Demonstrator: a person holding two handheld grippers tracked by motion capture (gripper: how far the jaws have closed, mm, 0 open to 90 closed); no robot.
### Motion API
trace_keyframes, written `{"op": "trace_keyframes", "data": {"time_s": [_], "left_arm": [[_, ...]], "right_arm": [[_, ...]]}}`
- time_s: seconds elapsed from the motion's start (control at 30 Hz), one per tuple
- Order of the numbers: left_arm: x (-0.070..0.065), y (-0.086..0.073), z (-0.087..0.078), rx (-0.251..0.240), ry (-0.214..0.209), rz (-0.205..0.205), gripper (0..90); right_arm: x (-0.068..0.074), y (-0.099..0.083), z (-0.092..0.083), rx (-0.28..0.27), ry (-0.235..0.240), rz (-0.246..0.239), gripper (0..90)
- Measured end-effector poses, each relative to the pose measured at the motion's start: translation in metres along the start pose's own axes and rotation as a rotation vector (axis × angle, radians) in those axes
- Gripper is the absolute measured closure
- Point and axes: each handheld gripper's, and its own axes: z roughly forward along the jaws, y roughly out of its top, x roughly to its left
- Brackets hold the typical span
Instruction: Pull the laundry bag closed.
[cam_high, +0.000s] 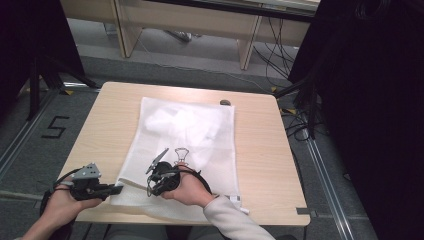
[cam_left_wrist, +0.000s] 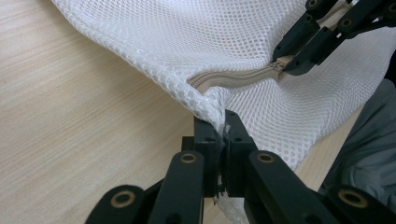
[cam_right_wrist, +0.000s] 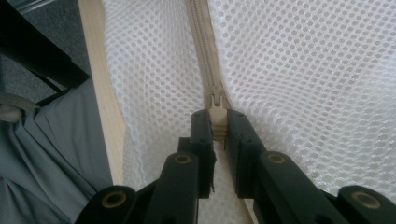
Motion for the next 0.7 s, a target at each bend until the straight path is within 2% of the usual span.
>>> {"op": "trace_keyframes", "data": {"time_s": [0.07,0.13,0.17,0.3,0.33,0.4,0.5,0.53,0.57,0.63,0.7], "left_arm": [[0.0003,0.0,-0.0003,0.002,-0.001,-0.003,86.1],[0.001,0.0002,-0.0008,0.007,-0.002,-0.002,86.1],[0.001,0.0005,-0.001,0.016,-0.006,-0.004,86.1],[0.0004,0.0001,-0.0004,0.002,0.001,-0.005,86.1],[0.0011,0.0006,-0.0013,0.018,-0.005,-0.004,86.1],[0.001,0.0003,-0.0015,0.011,0.002,-0.008,86.1],[0.0012,0.0007,-0.0011,0.02,0.001,-0.001,86.1],[0.0003,0.0003,-0.0009,0.018,0.006,-0.019,86.1],[0.0012,0.0005,-0.0013,0.023,-0.002,-0.009,86.1],[0.0009,0.0001,-0.0007,0.005,0.002,-0.006,86.1],[0.0008,0.0003,-0.0009,0.008,0.004,-0.01,86.1]], "right_arm": [[-0.0001,-0.0007,0.0003,-0.003,-0.007,0.009,82.4],[-0.0015,-0.0013,-0.0006,0.001,-0.008,-0.006,82.4],[-0.0012,-0.0016,-0.0014,0.0,-0.005,0.005,82.4],[-0.0011,-0.0022,-0.0024,-0.003,-0.005,-0.001,82.4],[-0.0012,-0.0022,-0.0026,-0.002,-0.005,-0.005,82.4],[0.0001,-0.0023,-0.003,0.001,-0.019,0.014,82.4],[-0.0003,-0.0029,-0.0043,0.001,-0.013,0.009,82.5],[-0.0002,-0.0031,-0.0033,-0.003,-0.017,0.001,82.5],[-0.0003,-0.0032,-0.0039,0.001,-0.016,0.0,82.4],[-0.0003,-0.0036,-0.0046,-0.001,-0.017,0.008,82.4],[-0.001,-0.0041,-0.0053,-0.001,-0.014,0.003,82.5]]}}
